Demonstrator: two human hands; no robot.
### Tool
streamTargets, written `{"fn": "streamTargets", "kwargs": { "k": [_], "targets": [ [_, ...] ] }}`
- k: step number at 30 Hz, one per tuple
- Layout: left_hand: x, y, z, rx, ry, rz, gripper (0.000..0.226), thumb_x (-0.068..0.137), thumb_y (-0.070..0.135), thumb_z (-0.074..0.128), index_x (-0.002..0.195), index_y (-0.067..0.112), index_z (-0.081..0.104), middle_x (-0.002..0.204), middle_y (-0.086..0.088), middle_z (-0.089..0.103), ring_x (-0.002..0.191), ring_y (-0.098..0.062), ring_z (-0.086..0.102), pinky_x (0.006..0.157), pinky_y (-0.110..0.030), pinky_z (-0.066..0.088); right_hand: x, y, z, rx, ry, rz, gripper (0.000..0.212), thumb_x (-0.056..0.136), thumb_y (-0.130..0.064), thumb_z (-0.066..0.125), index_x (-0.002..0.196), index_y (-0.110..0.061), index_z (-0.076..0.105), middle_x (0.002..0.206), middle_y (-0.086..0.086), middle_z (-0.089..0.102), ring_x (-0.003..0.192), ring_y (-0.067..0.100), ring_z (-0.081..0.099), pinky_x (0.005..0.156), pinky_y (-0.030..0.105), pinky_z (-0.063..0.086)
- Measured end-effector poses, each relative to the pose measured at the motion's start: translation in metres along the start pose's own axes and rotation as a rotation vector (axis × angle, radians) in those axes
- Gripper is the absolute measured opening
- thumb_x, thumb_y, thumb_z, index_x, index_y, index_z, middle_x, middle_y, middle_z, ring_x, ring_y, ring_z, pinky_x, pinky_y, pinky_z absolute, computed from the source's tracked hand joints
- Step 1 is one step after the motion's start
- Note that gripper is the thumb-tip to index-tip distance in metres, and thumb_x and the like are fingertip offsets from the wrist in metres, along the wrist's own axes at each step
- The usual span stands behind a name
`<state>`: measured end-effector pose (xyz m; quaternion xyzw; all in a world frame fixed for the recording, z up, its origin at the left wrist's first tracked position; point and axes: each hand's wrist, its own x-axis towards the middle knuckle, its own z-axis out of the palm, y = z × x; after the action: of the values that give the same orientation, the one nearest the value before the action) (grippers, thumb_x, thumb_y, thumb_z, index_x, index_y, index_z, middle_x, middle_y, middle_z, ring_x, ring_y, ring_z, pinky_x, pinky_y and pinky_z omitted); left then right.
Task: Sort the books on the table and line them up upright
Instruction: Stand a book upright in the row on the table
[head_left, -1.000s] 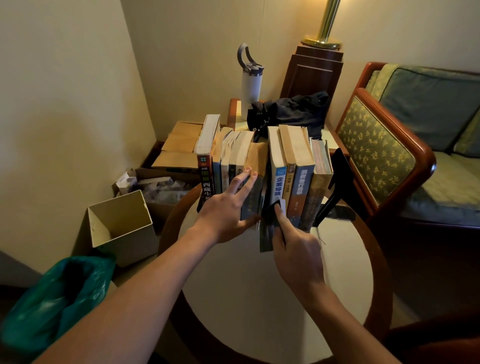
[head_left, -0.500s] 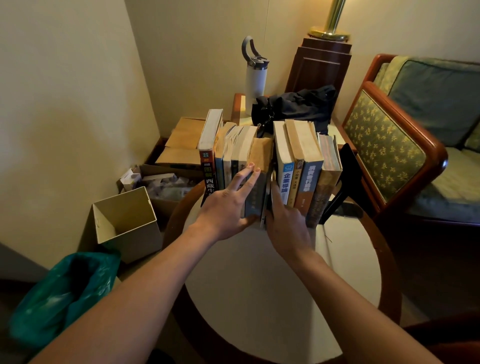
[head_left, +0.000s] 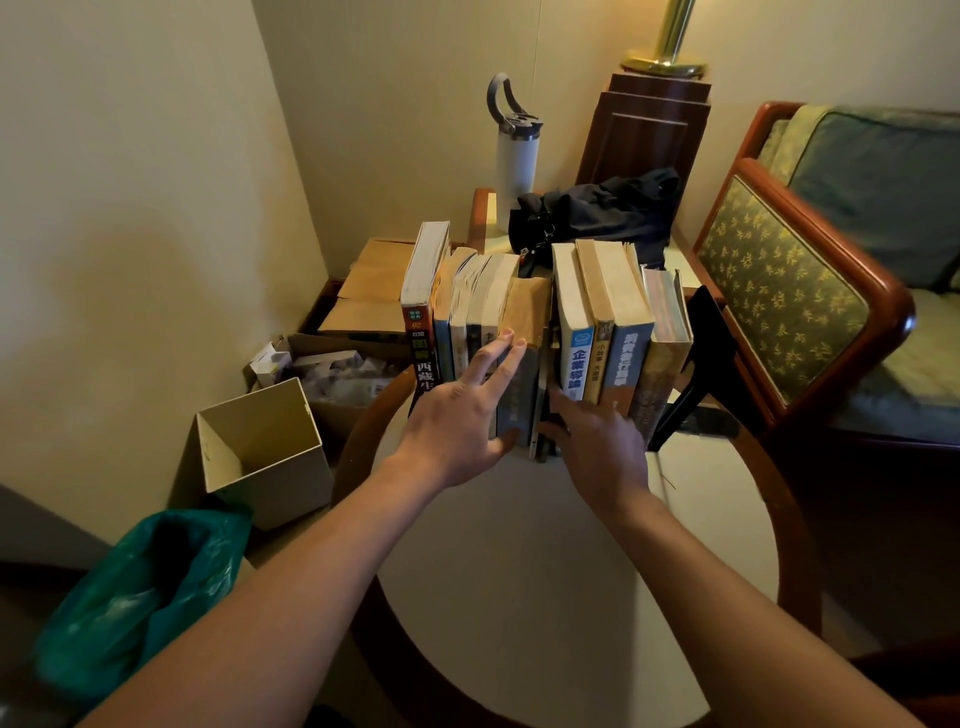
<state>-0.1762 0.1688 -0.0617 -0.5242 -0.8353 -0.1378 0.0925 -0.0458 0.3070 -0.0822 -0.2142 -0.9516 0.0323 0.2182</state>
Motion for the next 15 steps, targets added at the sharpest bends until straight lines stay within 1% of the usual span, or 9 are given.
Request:
{"fn": "streamTargets", "kwargs": {
  "k": [2, 3, 5, 6, 7, 9, 12, 14, 15],
  "targets": [
    [0.002, 0.003, -0.003, 0.103, 0.046, -0.009, 0.1, 0.082, 0.035, 0.072, 0.16, 0.023, 0.009, 0.163, 0.001, 0.013, 0.108, -0.023, 0.056, 0.083, -0.036, 0.056, 0.002, 0.0, -0.002, -0.034, -0.008, 0.003, 0.047, 0.081, -0.02, 0.083, 0.125, -0.013, 0.066, 0.116, 0.022, 0.069, 0.094, 0.041, 0.072, 0.055, 0.047, 0.061],
    [0.004, 0.005, -0.006, 0.165, 0.074, -0.004, 0.096, 0.082, 0.035, 0.071, 0.159, 0.021, 0.016, 0.161, -0.001, 0.022, 0.115, -0.025, 0.049, 0.09, -0.039, 0.05, 0.001, 0.0, -0.003, -0.05, -0.006, 0.003, 0.049, 0.081, -0.019, 0.083, 0.126, -0.014, 0.066, 0.116, 0.021, 0.069, 0.095, 0.041, 0.072, 0.056, 0.047, 0.061],
    [0.007, 0.007, -0.014, 0.275, 0.154, 0.021, 0.083, 0.081, 0.037, 0.068, 0.154, 0.019, 0.033, 0.152, -0.002, 0.039, 0.119, -0.027, 0.042, 0.093, -0.041, 0.038, -0.003, 0.001, -0.004, -0.096, 0.018, -0.012, 0.053, 0.078, -0.016, 0.085, 0.127, -0.016, 0.066, 0.116, 0.021, 0.069, 0.095, 0.041, 0.072, 0.055, 0.046, 0.061],
    [0.008, 0.007, -0.017, 0.309, 0.194, 0.034, 0.075, 0.082, 0.037, 0.068, 0.15, 0.018, 0.041, 0.148, -0.003, 0.043, 0.121, -0.029, 0.041, 0.094, -0.042, 0.035, -0.005, 0.002, -0.006, -0.115, 0.033, -0.024, 0.054, 0.077, -0.015, 0.085, 0.127, -0.015, 0.066, 0.115, 0.02, 0.07, 0.095, 0.042, 0.071, 0.054, 0.045, 0.06],
    [0.009, 0.006, -0.019, 0.332, 0.225, 0.051, 0.068, 0.082, 0.036, 0.066, 0.145, 0.018, 0.048, 0.147, -0.004, 0.044, 0.126, -0.031, 0.04, 0.096, -0.044, 0.032, -0.006, 0.002, -0.007, -0.122, 0.047, -0.037, 0.054, 0.077, -0.014, 0.085, 0.127, -0.015, 0.066, 0.113, 0.02, 0.07, 0.095, 0.043, 0.071, 0.053, 0.046, 0.06],
    [0.012, 0.003, -0.02, 0.348, 0.244, 0.082, 0.061, 0.083, 0.036, 0.063, 0.14, 0.018, 0.053, 0.152, -0.008, 0.038, 0.137, -0.035, 0.034, 0.105, -0.049, 0.03, -0.007, 0.002, -0.008, -0.098, 0.07, -0.044, 0.051, 0.077, -0.013, 0.084, 0.125, -0.015, 0.066, 0.11, 0.021, 0.071, 0.093, 0.044, 0.071, 0.051, 0.046, 0.059],
    [0.02, -0.004, -0.02, 0.289, 0.172, 0.068, 0.073, 0.081, 0.038, 0.069, 0.146, 0.017, 0.046, 0.16, -0.014, 0.028, 0.148, -0.036, 0.022, 0.119, -0.054, 0.024, -0.005, 0.004, -0.004, -0.085, 0.085, -0.032, 0.051, 0.077, -0.012, 0.085, 0.124, -0.016, 0.067, 0.11, 0.022, 0.07, 0.09, 0.044, 0.072, 0.049, 0.045, 0.059],
    [0.022, -0.008, -0.018, 0.276, 0.129, 0.049, 0.083, 0.079, 0.039, 0.075, 0.15, 0.016, 0.04, 0.161, -0.015, 0.026, 0.149, -0.036, 0.021, 0.121, -0.052, 0.022, -0.004, 0.006, 0.001, -0.086, 0.076, -0.03, 0.054, 0.08, -0.013, 0.083, 0.13, -0.017, 0.063, 0.116, 0.024, 0.068, 0.094, 0.045, 0.071, 0.051, 0.047, 0.06],
    [0.022, -0.009, -0.016, 0.277, 0.121, 0.048, 0.084, 0.078, 0.039, 0.075, 0.151, 0.017, 0.039, 0.161, -0.015, 0.026, 0.149, -0.036, 0.021, 0.122, -0.052, 0.021, -0.004, 0.007, 0.004, -0.084, 0.077, -0.033, 0.054, 0.082, -0.013, 0.081, 0.132, -0.018, 0.061, 0.119, 0.025, 0.067, 0.095, 0.046, 0.07, 0.052, 0.049, 0.061]
  ]
}}
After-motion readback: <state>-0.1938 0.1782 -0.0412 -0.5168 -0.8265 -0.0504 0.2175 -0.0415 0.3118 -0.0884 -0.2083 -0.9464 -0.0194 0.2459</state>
